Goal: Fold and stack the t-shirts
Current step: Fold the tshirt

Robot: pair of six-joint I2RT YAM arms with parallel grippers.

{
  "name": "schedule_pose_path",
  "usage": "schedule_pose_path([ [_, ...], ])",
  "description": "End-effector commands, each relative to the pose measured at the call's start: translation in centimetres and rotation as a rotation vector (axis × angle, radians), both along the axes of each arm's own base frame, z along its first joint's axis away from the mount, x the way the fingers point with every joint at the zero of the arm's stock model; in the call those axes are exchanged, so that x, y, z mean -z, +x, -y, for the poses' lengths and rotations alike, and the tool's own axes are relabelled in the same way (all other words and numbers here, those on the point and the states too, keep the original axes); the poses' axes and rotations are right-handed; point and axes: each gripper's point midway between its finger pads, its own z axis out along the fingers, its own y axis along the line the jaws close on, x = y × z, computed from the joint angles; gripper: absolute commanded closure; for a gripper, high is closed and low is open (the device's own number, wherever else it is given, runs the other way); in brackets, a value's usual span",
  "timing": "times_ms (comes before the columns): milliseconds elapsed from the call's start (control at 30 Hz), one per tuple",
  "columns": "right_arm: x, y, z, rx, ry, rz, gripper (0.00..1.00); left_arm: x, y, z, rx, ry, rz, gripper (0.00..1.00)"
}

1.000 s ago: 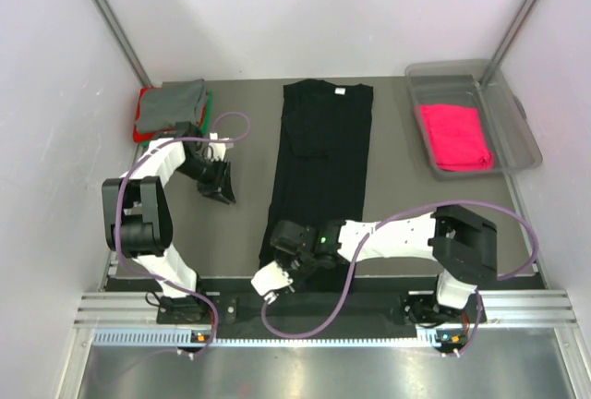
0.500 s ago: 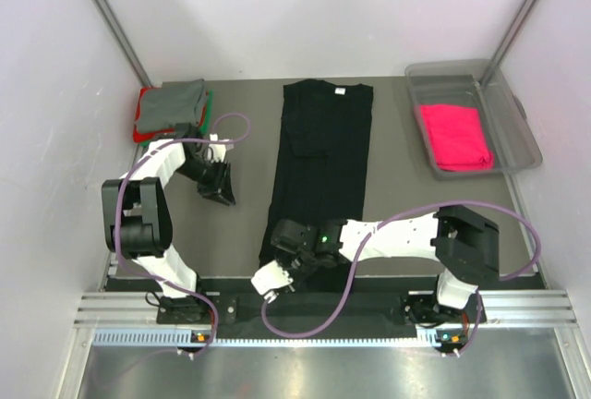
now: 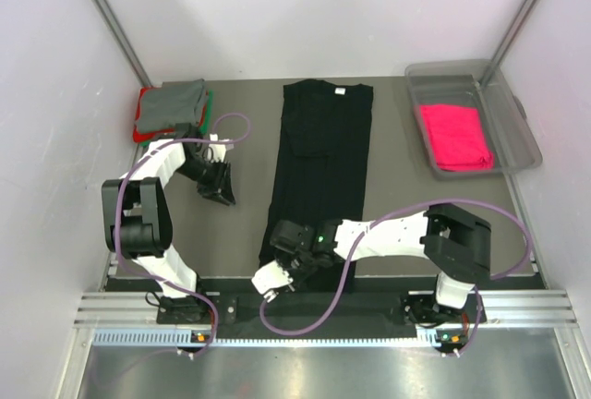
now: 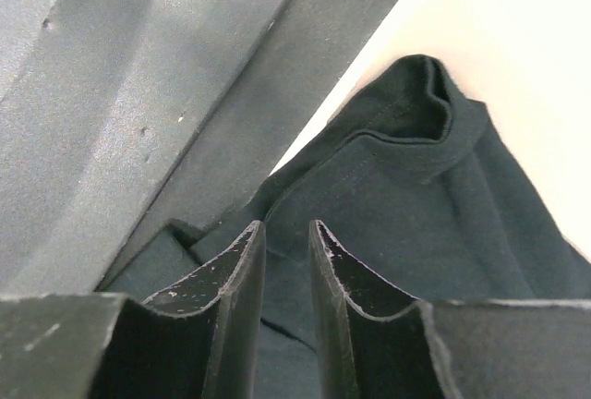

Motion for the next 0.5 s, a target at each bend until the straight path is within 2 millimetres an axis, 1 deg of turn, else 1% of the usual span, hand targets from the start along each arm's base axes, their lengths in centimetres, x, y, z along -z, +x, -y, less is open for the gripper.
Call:
schedule_pose_path([
  [0, -0.1, 0.2, -0.9, -0.004, 0.032, -0.020, 0.74, -0.8, 0.2, 0.1, 0.011, -0.016, 0.040, 0.69],
  [133, 0.0, 0.4, -1.0, 0.003, 0.029, -0.022, 0.75, -0.8, 0.1, 0.1, 0.011, -0.018, 0.037, 0.69],
  [233, 0.3, 0.6, -0.9, 0.009, 0.021, -0.025, 0.78, -0.8, 0.2, 0.1, 0.011, -0.018, 0.040, 0.69],
  [467, 1.0, 0.6, -0.4, 0.018, -0.012, -0.040, 0.78, -0.7, 0.2, 0.1, 0.014, -0.018, 0.037, 0.69],
])
